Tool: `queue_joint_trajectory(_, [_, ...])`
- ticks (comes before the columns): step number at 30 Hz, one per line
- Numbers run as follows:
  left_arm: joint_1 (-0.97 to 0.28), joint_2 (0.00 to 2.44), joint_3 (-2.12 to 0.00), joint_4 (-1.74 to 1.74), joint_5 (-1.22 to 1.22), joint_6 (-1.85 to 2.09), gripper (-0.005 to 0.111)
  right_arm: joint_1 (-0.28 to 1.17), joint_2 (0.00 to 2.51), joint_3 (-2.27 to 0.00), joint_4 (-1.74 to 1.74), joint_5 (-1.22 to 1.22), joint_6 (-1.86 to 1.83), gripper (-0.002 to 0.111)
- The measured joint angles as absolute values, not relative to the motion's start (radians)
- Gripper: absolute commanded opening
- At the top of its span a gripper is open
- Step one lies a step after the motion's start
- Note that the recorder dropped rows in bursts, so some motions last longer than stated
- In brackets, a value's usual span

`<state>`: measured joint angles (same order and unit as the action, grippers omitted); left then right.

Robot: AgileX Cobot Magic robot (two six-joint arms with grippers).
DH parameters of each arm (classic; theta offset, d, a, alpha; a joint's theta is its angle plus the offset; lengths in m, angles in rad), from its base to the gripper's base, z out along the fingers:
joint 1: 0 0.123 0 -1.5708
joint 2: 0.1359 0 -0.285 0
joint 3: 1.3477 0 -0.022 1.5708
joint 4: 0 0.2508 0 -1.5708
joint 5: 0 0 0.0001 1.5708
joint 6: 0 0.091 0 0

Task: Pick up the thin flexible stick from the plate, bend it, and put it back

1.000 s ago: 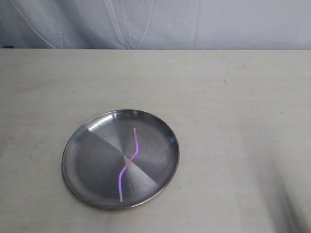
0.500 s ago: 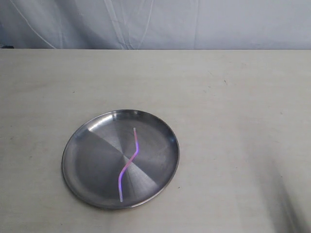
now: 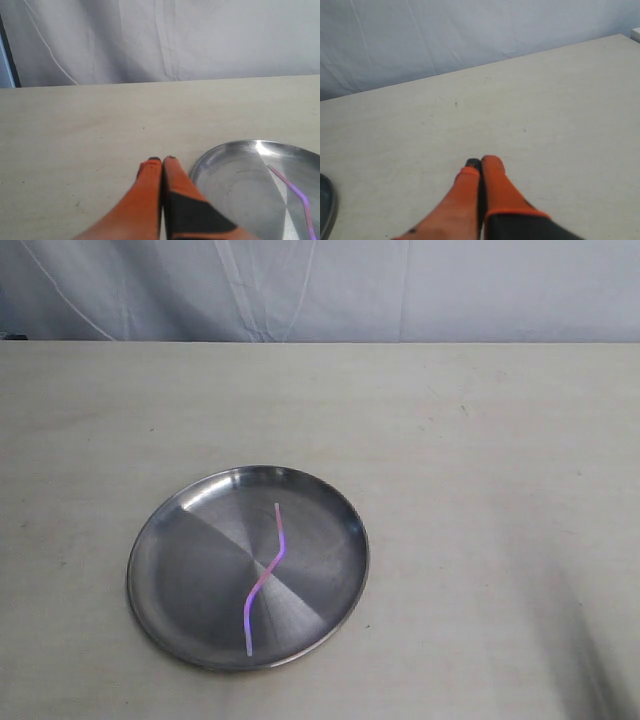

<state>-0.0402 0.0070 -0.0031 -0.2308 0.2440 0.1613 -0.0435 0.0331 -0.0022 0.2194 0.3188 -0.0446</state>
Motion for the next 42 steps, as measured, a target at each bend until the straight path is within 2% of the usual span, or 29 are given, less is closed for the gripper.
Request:
queue_joint_trajectory(10, [-0.038, 0.006, -0.003, -0.205, 0.238, 0.161, 0.000, -0.044, 0.033, -0.002, 0.219, 0.319, -0.045, -0.001])
queue_joint_trajectory(17, [0.023, 0.006, -0.003, -0.205, 0.238, 0.161, 0.000, -0.044, 0.033, -0.002, 0.219, 0.319, -0.045, -0.001])
queue_joint_trajectory(42, [0.029, 0.006, -0.003, -0.203, 0.238, 0.161, 0.000, -0.044, 0.033, -0.002, 0.219, 0.319, -0.045, -0.001])
